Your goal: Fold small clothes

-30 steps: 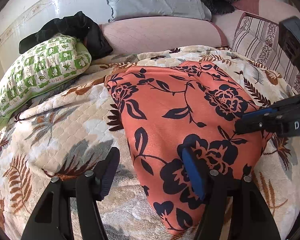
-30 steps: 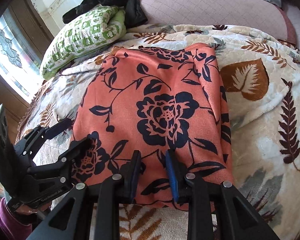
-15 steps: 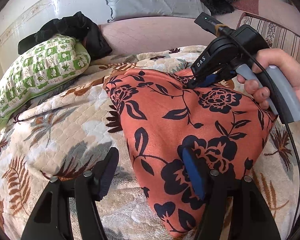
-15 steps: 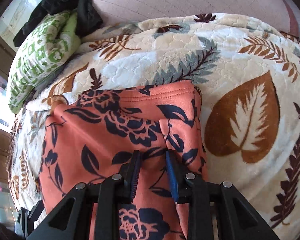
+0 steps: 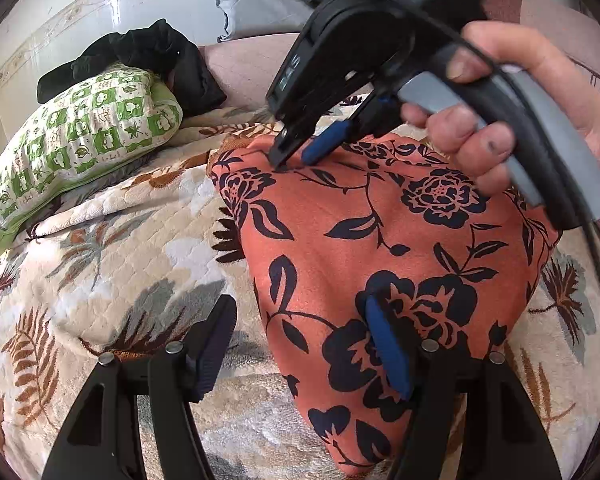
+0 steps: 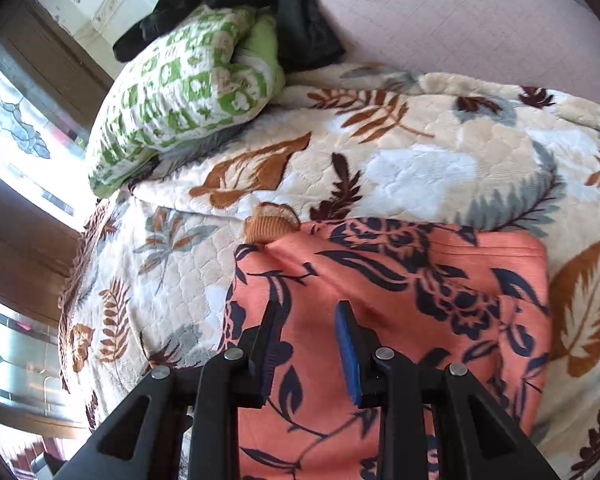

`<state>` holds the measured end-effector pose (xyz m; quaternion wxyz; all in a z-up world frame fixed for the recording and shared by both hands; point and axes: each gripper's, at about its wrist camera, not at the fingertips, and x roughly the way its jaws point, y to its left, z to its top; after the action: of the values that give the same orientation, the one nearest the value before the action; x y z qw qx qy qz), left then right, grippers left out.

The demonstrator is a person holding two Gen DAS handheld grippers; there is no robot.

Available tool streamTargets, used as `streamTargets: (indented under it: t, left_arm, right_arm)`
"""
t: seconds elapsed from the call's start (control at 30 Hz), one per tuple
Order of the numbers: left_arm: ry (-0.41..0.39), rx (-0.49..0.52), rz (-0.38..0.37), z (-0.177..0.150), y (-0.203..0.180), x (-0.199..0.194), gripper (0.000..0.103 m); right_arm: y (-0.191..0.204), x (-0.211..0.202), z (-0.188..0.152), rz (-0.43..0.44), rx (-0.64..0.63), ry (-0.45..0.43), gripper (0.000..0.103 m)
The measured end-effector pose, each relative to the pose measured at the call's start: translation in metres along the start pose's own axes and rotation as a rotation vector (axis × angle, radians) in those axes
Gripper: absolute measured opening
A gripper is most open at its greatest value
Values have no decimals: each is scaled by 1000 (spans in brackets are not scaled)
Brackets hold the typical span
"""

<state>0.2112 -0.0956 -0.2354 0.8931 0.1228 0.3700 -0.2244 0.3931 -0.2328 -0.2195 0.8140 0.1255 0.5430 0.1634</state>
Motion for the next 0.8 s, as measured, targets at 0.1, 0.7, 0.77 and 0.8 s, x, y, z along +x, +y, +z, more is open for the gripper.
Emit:
streamTargets:
  t: [0.1, 0.7, 0.77, 0.8]
  left_arm:
    - [2, -5, 7, 0, 1, 1, 68]
    - [64, -135, -66, 11, 21, 3, 73]
    - [55, -185, -76, 15, 29, -1, 73]
    - [46, -194, -72, 17, 32, -2, 73]
  right_arm:
    - [-4, 43, 0, -26, 20, 85, 33]
    - [-45, -85, -72, -117, 98, -73, 33]
    - [-52, -96, -86, -122, 121, -71, 33]
    - [-56, -100, -93, -121, 129, -69, 33]
